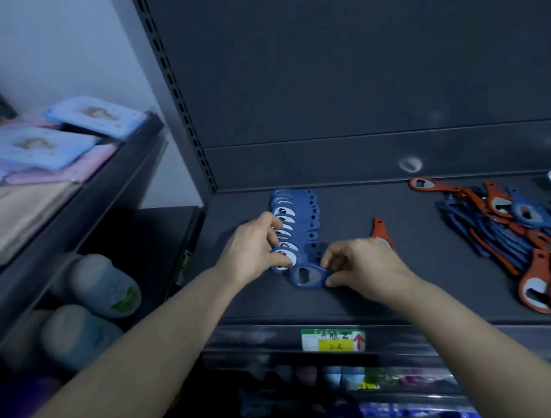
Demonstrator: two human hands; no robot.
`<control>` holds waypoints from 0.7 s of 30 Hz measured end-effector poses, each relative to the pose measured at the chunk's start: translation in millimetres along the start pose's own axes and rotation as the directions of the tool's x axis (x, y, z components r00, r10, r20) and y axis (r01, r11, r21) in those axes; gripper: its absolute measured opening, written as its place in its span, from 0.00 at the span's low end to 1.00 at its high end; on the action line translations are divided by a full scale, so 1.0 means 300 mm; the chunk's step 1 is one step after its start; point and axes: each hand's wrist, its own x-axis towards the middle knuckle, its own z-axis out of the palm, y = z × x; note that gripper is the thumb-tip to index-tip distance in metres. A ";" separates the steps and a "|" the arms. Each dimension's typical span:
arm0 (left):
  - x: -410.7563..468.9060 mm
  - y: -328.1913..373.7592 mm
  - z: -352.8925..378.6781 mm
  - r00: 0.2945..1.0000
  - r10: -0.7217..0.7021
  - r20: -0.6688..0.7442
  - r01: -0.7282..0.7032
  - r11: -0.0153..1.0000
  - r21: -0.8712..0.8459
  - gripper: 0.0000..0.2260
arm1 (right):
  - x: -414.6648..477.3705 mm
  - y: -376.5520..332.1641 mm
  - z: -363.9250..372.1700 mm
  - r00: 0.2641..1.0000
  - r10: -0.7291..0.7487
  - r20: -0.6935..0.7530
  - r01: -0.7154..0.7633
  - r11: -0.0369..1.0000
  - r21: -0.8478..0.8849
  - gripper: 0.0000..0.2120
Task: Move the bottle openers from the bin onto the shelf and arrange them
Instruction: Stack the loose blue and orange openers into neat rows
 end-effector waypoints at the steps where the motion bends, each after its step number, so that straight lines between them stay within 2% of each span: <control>1: 0.008 -0.002 -0.001 1.000 0.012 -0.006 -0.012 1.000 0.007 0.28 | 0.000 -0.011 0.012 1.000 0.001 -0.005 -0.001 1.000 -0.009 0.11; 5: 0.031 -0.024 0.000 0.998 0.026 -0.061 -0.027 0.999 -0.027 0.28 | 0.028 -0.065 0.050 0.995 -0.031 -0.092 0.019 0.991 -0.132 0.14; 7: 0.038 -0.044 -0.006 0.988 -0.004 -0.155 -0.010 0.996 -0.092 0.20 | 0.052 -0.084 0.069 0.990 -0.040 -0.138 0.017 0.986 -0.168 0.15; 10: 0.035 -0.054 -0.019 0.972 0.002 -0.237 -0.015 0.998 -0.054 0.12 | 0.075 -0.092 0.087 0.975 -0.007 -0.222 -0.032 0.985 -0.172 0.15; 16: 0.032 0.034 0.006 0.980 0.078 -0.181 -0.087 0.996 -0.037 0.08 | 0.047 -0.085 0.087 0.948 -0.048 -0.313 -0.044 0.959 -0.278 0.10; 21: 0.068 0.189 0.063 0.979 0.192 -0.065 -0.183 0.975 0.126 0.06 | -0.054 0.018 0.003 0.936 0.004 -0.353 -0.108 0.955 -0.277 0.07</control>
